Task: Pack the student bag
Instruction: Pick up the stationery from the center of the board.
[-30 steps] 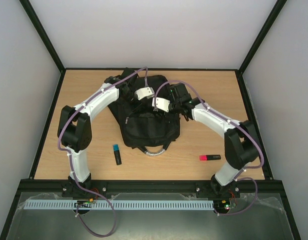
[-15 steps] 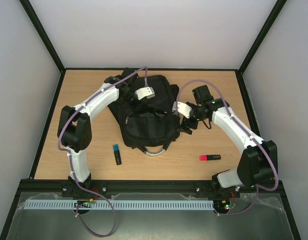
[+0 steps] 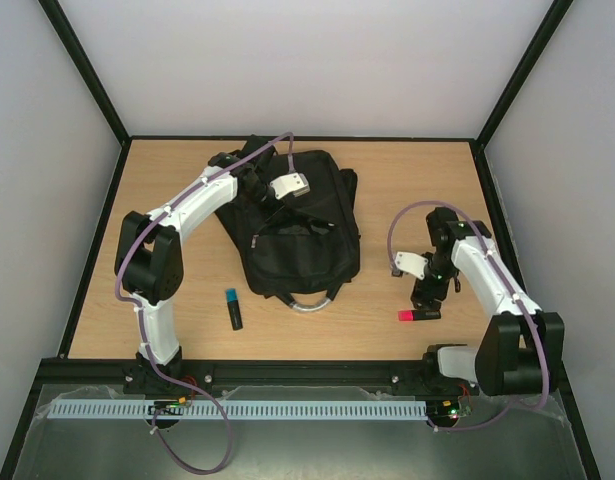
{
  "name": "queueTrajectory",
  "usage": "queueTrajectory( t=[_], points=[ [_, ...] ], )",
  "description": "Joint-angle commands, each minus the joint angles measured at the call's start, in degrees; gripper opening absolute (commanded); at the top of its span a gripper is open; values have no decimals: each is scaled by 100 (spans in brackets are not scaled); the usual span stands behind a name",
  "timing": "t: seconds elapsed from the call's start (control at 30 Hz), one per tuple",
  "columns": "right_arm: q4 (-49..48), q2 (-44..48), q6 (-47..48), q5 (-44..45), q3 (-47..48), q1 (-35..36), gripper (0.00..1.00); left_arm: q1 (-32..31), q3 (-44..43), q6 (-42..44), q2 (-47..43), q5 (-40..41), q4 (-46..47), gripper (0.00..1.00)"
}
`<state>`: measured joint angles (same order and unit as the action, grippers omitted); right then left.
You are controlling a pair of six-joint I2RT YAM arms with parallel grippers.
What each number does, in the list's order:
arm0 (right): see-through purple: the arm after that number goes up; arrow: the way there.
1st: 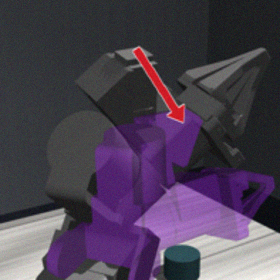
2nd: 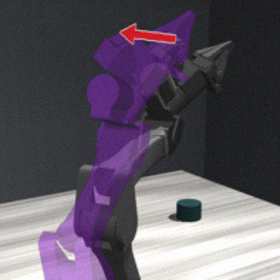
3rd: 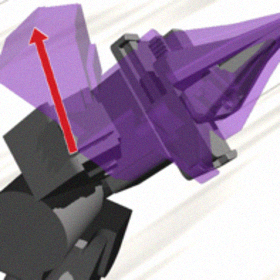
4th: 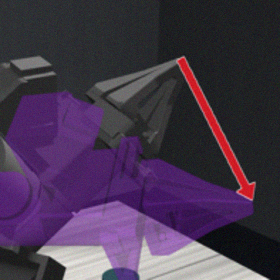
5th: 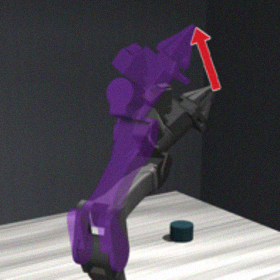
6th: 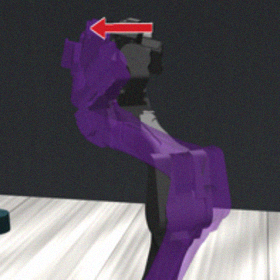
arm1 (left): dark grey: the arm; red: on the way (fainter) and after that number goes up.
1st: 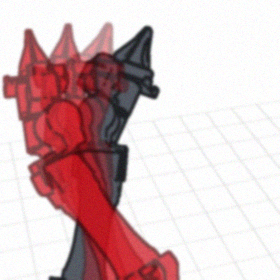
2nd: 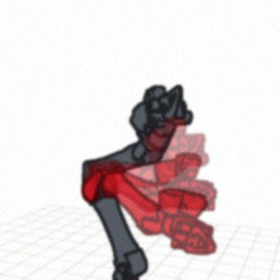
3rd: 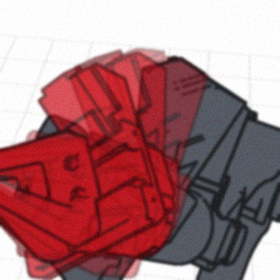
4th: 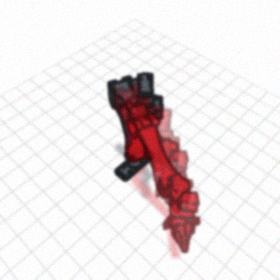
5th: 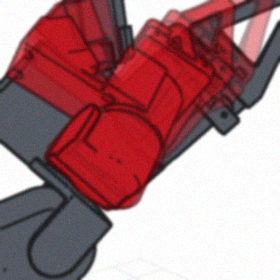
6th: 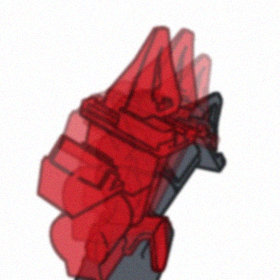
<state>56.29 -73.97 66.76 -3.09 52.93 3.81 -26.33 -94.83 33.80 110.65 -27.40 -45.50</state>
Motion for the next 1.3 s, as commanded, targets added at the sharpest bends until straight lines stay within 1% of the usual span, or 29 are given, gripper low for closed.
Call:
queueTrajectory(
  t=[0.0, 0.13, 0.2, 0.3, 0.47, 0.6, 0.77, 0.97, 1.07, 1.13, 1.27],
  points=[
    [365, 363, 401, 610, -368, -82, 83, -65, -177, -146, -52, -525, -144, 2],
    [380, 433, 455, 579, -550, -83, 82, -58, -122, -178, -79, -546, -109, 2],
    [352, 415, 537, 659, -648, -83, 79, -65, -101, -197, -90, -547, -109, 2],
    [-106, 434, 669, 931, -1032, -83, 77, -62, -36, -215, -133, -552, -100, 2],
    [-618, 419, 957, 946, -1406, -83, 73, -75, 8, -234, -157, -520, -100, 2],
    [-891, 185, 960, 832, -1572, -53, 70, -75, -54, -253, -134, -499, -91, 2],
    [-1242, -229, 666, 817, -1647, 140, 64, -88, -149, -244, -102, -446, -107, 2],
    [-1514, -741, -87, 635, -1389, 566, 49, -101, -121, -221, -106, -360, -109, 2],
    [-1683, -1206, -718, 529, -1085, 771, 38, -104, -133, -208, -97, -354, -108, 2],
    [-1753, -1605, -1230, 456, -721, 825, 31, -107, -153, -207, -76, -350, -109, 2],
    [-1721, -2405, -2178, 507, 83, 822, 23, -109, -161, -199, -79, -328, -117, 2]
  ],
)
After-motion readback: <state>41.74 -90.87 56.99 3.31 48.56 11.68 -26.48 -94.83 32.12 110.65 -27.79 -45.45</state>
